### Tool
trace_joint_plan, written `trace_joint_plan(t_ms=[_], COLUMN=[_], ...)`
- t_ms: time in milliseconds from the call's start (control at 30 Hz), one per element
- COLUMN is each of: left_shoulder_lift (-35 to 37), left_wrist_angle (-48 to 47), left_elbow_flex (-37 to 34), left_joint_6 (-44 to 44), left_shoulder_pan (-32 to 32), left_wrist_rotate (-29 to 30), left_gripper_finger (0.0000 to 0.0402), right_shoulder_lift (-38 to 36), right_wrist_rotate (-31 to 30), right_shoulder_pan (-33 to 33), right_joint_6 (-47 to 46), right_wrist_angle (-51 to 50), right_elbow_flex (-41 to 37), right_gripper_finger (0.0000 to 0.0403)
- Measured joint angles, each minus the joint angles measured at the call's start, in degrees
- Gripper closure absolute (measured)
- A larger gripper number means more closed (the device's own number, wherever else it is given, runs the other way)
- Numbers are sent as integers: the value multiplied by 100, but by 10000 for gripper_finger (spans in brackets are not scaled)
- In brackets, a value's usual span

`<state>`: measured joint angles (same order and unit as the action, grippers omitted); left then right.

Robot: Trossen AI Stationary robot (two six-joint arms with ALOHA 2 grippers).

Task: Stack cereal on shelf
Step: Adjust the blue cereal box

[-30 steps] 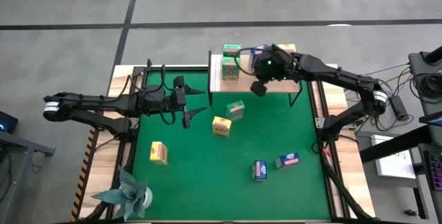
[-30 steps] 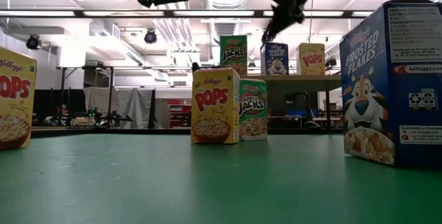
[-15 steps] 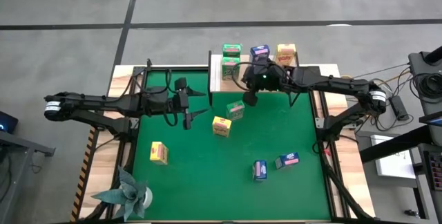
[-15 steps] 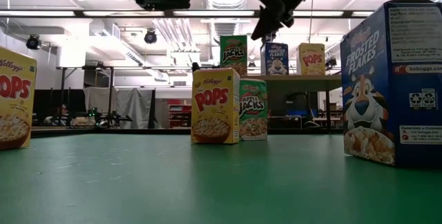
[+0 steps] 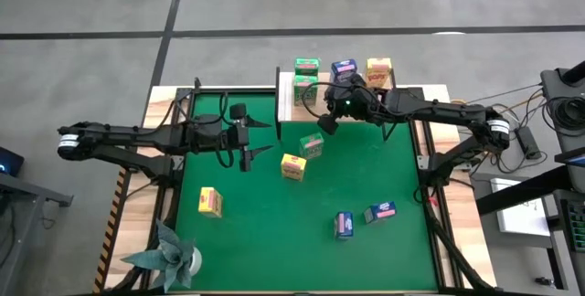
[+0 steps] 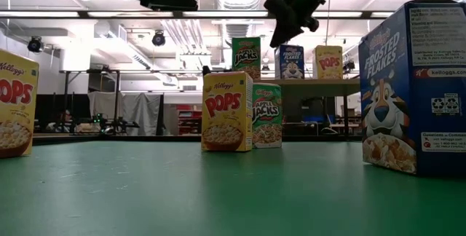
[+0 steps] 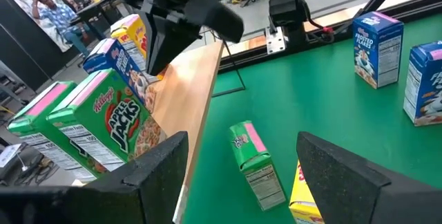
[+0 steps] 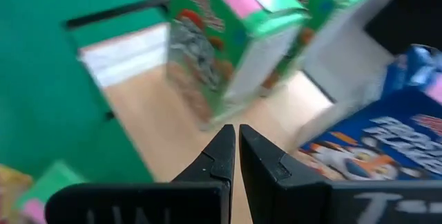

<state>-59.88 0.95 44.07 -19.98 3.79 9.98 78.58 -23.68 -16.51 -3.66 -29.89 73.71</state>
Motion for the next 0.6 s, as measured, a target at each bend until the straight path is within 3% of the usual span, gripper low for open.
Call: trace_joint_plan(t_ms=[200,600], left_shoulder_lift=[2,4], left_wrist_angle=[-4,19], left_elbow_flex=[0,0], left_joint_6=[-67,-206], left_shoulder_pan=[0,2], left_wrist_rotate=[0,2], left_gripper_finger=[148,148], right_shoulder_lift=[1,231], right_wrist_rotate=[-879,-661], right_shoulder_pan=[-70,-683], right_joint_6=[60,588], right_wrist_angle=[-245,-61], right_elbow_flex=[0,4], right_gripper_finger=[390,390])
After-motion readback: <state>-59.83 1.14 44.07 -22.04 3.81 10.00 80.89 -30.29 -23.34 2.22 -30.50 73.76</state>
